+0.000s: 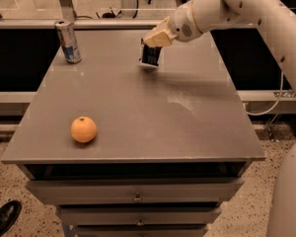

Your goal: Move rxbar blueberry near redbull can

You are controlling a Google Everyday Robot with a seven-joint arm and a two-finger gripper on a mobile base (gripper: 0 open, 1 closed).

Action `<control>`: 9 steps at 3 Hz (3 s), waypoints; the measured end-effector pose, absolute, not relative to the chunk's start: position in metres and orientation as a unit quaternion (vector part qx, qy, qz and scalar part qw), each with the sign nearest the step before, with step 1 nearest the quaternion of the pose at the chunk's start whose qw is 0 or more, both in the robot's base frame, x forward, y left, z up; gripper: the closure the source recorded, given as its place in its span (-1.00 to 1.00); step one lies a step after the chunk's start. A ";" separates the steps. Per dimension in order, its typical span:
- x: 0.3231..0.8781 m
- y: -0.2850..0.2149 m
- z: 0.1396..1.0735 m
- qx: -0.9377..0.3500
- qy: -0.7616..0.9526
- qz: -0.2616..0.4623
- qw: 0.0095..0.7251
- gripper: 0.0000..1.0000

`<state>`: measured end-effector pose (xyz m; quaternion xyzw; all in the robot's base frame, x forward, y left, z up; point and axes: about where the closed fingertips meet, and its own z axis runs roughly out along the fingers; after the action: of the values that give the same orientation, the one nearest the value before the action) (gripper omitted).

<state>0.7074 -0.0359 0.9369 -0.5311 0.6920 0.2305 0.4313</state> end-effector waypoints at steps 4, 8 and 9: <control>0.794 0.036 0.984 -0.590 0.589 0.137 0.535 1.00; 0.821 0.142 0.913 -0.624 0.562 0.186 0.511 1.00; 0.793 0.145 0.906 -0.637 0.553 0.212 0.494 1.00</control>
Offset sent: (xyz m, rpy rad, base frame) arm 0.0558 0.0460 0.0444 -0.0105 -0.3005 0.0400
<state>0.7929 0.1450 0.9062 -0.6366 0.5534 0.2118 0.4936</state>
